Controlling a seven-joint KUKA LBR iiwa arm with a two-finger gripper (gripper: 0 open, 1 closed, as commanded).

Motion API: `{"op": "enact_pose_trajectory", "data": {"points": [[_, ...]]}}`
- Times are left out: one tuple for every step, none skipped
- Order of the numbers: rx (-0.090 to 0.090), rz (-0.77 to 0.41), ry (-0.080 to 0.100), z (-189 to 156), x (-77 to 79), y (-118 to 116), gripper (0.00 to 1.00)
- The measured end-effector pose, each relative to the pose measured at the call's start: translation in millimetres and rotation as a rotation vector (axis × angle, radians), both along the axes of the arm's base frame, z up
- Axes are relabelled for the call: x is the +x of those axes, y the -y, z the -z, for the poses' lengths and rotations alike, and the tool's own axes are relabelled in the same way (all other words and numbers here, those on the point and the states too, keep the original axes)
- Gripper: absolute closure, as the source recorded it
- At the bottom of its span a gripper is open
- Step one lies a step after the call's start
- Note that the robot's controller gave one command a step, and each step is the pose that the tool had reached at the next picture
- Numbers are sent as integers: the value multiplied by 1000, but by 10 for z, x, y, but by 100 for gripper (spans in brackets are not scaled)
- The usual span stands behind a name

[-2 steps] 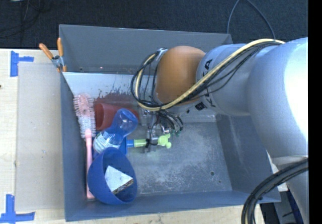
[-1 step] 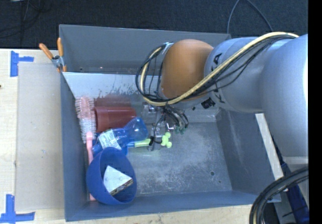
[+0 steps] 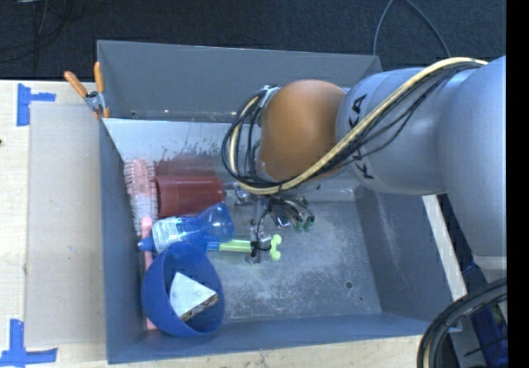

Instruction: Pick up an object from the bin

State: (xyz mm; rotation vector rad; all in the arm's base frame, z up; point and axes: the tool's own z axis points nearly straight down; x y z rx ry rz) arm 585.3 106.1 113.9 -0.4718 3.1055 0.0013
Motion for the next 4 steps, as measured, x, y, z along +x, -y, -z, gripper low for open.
{"op": "enact_pose_trajectory", "data": {"points": [[2, -57, -2, 228, 108, -93, 0], [-65, -411, -1, 308, 113, -634, 100], [-65, -410, -1, 308, 114, -632, 100], [-38, -411, 10, 311, 105, -557, 100]]}}
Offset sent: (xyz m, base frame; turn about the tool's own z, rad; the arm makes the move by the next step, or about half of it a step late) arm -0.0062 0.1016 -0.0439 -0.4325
